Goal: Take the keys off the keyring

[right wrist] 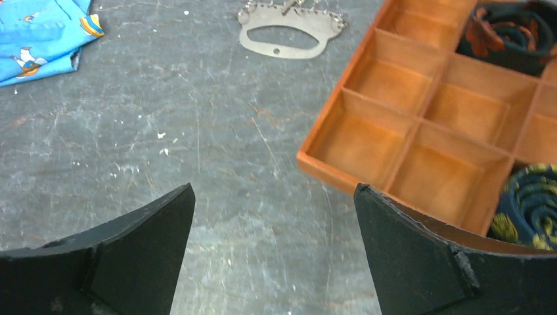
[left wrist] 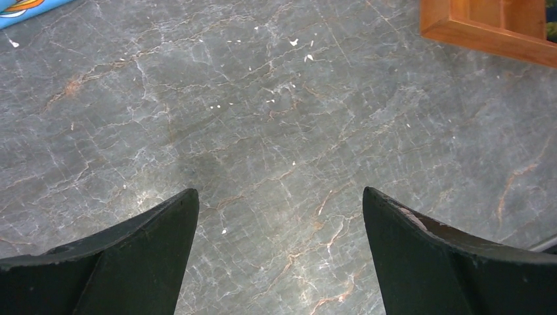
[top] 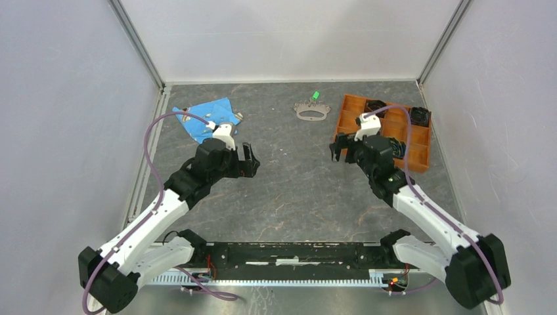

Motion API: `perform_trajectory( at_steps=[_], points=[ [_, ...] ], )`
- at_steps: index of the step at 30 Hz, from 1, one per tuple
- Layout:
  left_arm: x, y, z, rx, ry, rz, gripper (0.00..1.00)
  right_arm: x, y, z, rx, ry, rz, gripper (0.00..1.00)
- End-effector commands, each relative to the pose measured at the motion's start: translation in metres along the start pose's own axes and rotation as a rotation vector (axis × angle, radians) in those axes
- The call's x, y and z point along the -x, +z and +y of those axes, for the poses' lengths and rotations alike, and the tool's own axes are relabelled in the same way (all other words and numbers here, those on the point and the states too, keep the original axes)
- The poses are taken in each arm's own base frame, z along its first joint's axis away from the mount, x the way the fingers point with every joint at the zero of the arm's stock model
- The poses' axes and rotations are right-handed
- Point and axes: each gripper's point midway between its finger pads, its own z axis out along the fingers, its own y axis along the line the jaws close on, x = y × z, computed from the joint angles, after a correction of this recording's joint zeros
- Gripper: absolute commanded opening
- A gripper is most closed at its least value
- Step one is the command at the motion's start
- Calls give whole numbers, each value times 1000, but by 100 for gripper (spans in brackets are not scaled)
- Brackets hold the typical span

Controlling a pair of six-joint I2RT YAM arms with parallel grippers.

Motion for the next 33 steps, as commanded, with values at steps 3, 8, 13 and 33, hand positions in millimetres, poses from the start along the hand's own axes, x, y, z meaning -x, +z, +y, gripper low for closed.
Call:
perform_trajectory(
  at_steps=[3, 8, 13, 33],
  points=[
    [22, -1, -3, 18, -4, -35, 100, 71, 41, 22, 51, -47, -127, 98],
    [19, -9, -7, -40, 18, -81, 100, 96, 89, 30, 33, -100, -138, 92],
    [20, -14, -8, -50, -2, -89, 100, 100, 145, 35, 48, -125, -103, 72],
    [22, -18, -5, -56, 6, -107, 100, 34, 274, 13, -5, -109, 150, 4]
  ],
)
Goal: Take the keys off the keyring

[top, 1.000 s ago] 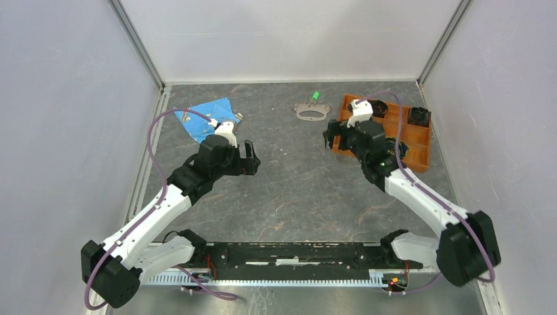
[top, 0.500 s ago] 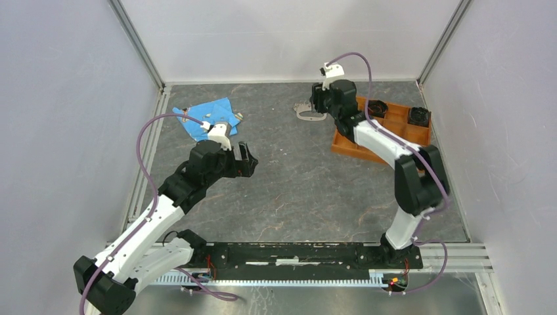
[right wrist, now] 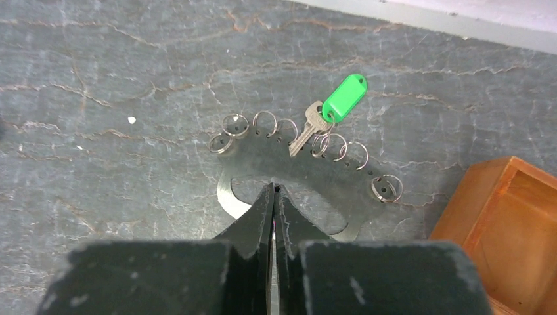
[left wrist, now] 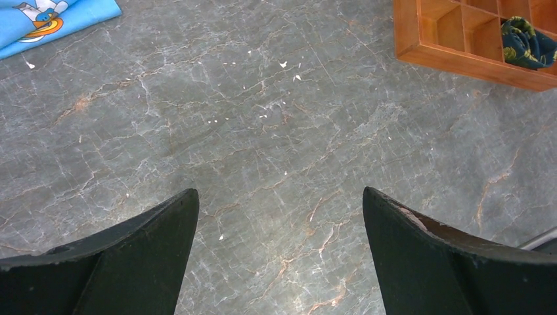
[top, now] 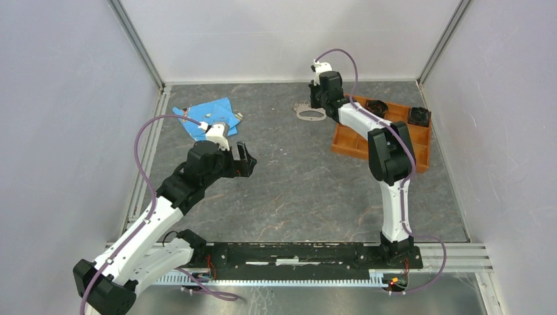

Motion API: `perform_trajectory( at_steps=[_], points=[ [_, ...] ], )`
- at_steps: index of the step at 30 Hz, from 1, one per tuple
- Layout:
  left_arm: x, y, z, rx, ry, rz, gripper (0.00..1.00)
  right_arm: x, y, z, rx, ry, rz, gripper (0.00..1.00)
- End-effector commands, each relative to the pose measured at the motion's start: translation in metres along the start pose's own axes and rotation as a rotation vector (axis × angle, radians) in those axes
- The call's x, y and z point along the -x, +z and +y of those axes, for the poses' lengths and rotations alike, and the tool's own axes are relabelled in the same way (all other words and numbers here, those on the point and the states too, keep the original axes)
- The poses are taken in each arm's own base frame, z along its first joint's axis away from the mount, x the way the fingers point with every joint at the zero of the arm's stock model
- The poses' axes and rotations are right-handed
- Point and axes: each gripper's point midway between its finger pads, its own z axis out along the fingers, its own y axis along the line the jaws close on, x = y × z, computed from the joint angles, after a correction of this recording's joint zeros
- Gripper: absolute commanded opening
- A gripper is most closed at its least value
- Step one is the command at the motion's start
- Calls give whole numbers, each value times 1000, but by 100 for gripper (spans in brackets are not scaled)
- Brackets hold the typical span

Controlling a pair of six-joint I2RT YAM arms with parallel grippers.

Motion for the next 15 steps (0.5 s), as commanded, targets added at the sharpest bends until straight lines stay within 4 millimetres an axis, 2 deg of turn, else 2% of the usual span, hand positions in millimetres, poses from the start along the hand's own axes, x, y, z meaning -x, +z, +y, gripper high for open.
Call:
perform_trajectory(
  at_steps=[1, 9, 15],
  points=[
    [8, 0, -3, -30, 18, -32, 100, 4, 8, -3, -19, -8, 4, 4],
    [10, -1, -3, -41, 3, -38, 100, -17, 36, -12, -26, -13, 54, 4],
    [10, -1, -3, -44, 1, -39, 100, -26, 44, -16, -32, -21, 68, 5]
  ],
)
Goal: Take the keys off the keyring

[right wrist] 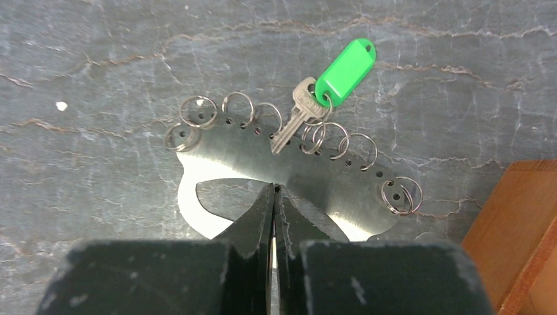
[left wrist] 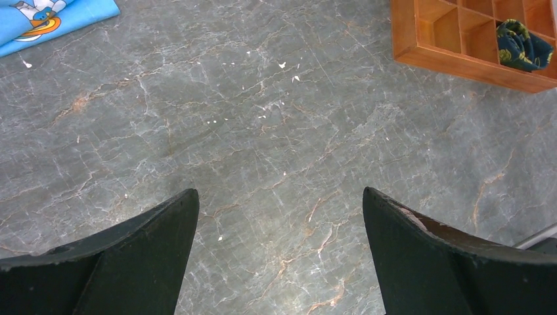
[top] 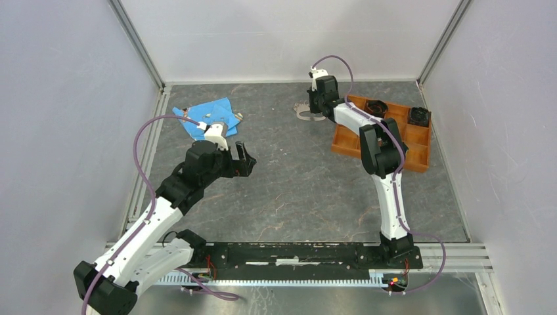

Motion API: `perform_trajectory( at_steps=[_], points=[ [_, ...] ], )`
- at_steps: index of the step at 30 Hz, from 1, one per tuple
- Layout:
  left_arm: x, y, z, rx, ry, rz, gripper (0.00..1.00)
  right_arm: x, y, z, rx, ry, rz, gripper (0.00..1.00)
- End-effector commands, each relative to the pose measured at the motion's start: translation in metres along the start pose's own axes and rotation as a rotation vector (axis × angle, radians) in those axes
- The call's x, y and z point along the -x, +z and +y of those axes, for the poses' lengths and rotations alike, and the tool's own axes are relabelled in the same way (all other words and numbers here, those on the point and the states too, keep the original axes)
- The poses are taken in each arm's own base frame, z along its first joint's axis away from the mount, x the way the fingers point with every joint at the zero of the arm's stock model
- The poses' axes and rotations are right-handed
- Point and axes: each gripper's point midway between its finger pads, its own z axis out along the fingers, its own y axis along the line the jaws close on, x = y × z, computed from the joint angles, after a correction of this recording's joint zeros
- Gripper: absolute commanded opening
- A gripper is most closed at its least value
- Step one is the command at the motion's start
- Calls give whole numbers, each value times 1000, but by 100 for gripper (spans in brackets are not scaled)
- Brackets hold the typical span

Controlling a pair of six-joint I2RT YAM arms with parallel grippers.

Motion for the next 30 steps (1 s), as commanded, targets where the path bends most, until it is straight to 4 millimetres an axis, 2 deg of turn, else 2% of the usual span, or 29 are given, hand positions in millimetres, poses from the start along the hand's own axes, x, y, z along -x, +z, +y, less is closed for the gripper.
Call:
perform_trajectory(
  at_steps=[1, 14, 21, 25, 30],
  points=[
    [9, -1, -5, -34, 14, -39, 100, 21, 4, -3, -5, -20, -45, 6],
    [9, 1, -5, -48, 5, -31, 100, -2, 17, -11, -29, -67, 22, 9],
    [9, 1, -5, -55, 2, -32, 100, -5, 17, -14, -34, -65, 33, 9],
    [9, 0, -6, -59, 1, -32, 100, -13, 13, -16, -46, -66, 64, 8],
    [10, 0, -6, -64, -2, -33, 100, -36, -1, -19, -59, -56, 130, 8]
  ],
)
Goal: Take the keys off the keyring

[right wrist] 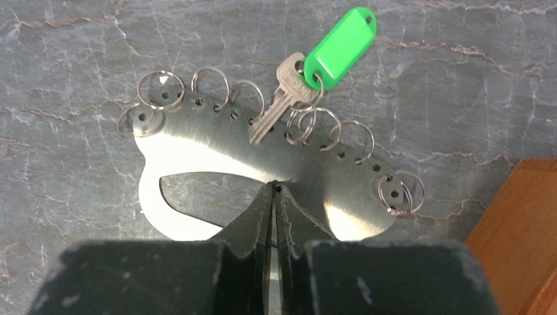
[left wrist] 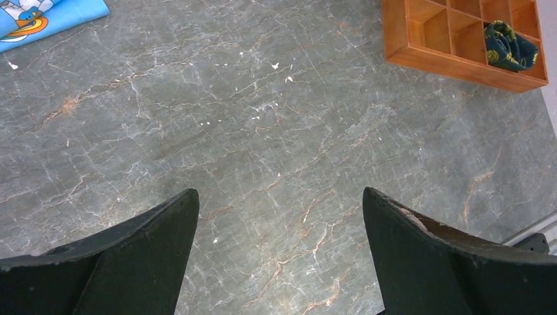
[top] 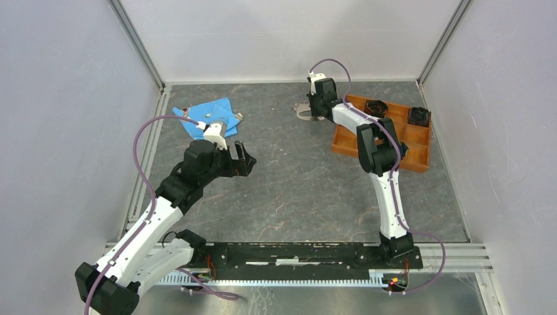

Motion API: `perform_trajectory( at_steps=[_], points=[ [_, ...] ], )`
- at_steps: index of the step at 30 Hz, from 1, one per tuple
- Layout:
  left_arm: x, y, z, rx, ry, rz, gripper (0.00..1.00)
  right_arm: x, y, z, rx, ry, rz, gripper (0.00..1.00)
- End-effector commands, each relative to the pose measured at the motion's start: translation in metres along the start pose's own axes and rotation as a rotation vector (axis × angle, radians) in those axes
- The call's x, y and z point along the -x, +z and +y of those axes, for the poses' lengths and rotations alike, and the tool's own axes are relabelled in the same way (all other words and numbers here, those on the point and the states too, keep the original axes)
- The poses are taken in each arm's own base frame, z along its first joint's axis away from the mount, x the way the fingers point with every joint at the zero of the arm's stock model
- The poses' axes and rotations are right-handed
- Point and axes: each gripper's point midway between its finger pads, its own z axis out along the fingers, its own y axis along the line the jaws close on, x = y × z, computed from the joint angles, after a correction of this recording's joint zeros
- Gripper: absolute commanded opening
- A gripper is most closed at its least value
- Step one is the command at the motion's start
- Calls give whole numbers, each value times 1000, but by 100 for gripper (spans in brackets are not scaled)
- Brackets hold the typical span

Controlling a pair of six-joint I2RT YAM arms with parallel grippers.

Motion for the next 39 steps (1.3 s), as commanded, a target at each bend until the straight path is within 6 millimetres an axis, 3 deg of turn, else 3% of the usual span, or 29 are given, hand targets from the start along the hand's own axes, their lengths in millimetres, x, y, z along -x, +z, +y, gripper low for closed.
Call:
perform_trajectory(
  at_steps=[1, 7, 12, 21, 30, 39],
  points=[
    [9, -1, -5, -37, 13, -33, 100, -16, -19, -7, -27, 6, 59, 8],
    [8, 0, -5, -46, 8, -25, 100, -42, -45, -3, -37, -1, 114, 8],
    [7, -2, 2, -19, -11, -33, 100, -61, -71, 15, -7, -14, 129, 9],
    [-2, 0, -2, -42, -150, -42, 100, -105, -115, 81, 145, -42, 162, 10],
    [-35, 10, 16, 13, -361, -54, 100, -163, -164, 152, 302, -18, 178, 14],
    [-63, 21, 33, 57, -446, -49, 100, -225, -227, 213, 437, -40, 188, 14]
  ],
)
